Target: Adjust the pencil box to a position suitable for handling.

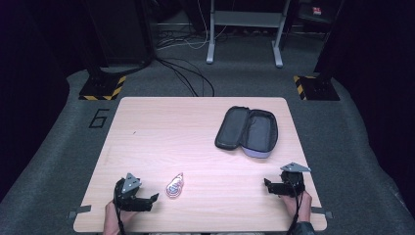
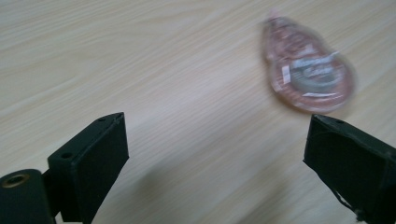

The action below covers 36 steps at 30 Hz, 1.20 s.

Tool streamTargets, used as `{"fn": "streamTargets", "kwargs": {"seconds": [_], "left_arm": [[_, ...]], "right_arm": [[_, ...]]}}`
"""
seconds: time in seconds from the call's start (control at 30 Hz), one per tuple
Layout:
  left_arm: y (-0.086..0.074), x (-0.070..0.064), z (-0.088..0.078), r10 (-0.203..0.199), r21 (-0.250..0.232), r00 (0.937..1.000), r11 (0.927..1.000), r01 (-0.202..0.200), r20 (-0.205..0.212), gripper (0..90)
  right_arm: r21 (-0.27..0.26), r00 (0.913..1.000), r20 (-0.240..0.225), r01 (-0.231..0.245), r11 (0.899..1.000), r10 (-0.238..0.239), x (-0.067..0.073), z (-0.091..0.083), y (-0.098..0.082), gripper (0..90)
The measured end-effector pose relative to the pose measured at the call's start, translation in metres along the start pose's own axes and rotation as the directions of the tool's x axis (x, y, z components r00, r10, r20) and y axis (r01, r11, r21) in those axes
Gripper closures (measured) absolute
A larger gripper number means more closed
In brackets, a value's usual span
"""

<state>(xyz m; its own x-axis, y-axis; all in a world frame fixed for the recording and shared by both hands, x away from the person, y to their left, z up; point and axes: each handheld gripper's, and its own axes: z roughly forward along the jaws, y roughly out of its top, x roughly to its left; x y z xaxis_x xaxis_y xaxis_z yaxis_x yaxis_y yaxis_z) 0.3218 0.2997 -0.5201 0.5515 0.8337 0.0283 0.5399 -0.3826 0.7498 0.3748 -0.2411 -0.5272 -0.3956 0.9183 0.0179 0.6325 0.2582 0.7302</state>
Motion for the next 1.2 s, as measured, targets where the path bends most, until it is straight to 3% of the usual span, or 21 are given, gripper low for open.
{"fn": "streamTargets", "kwargs": {"seconds": [0.17,0.23,0.33,0.53,0.83,1.13,1.2], "left_arm": [[-0.008,0.012,0.007,-0.082,0.027,0.9940,0.9961,0.084,-0.072,3.1],[-0.006,0.015,0.008,-0.075,0.043,0.9938,0.9960,0.078,-0.082,2.3],[-0.004,0.019,0.013,-0.096,0.040,0.9917,0.9942,0.100,-0.086,0.1],[-0.004,0.018,0.014,-0.098,0.038,0.9920,0.9942,0.101,-0.080,0.1],[-0.003,0.018,0.015,-0.096,0.036,0.9913,0.9943,0.100,-0.089,0.0],[-0.003,0.017,0.015,-0.105,0.035,0.9902,0.9935,0.108,-0.092,0.2],[-0.003,0.017,0.015,-0.105,0.035,0.9902,0.9935,0.108,-0.092,0.2]], "right_arm": [[0.019,0.9979,-0.031,-0.056,0.998,0.057,-0.008,-0.001,0.005,7.4],[0.009,0.9972,-0.031,-0.068,0.998,0.069,-0.012,-0.001,0.009,7.6],[0.000,0.9955,-0.028,-0.091,0.996,0.091,-0.018,-0.004,0.020,7.9],[-0.016,0.9918,-0.038,-0.123,0.992,0.122,-0.030,-0.006,0.046,8.3],[-0.009,0.9929,-0.041,-0.112,0.994,0.112,-0.041,0.001,0.076,9.3],[-0.004,0.9850,-0.047,-0.167,0.986,0.166,-0.058,0.019,0.094,21.4],[-0.003,0.9823,-0.035,-0.184,0.983,0.184,-0.061,0.023,0.097,29.5]]}}
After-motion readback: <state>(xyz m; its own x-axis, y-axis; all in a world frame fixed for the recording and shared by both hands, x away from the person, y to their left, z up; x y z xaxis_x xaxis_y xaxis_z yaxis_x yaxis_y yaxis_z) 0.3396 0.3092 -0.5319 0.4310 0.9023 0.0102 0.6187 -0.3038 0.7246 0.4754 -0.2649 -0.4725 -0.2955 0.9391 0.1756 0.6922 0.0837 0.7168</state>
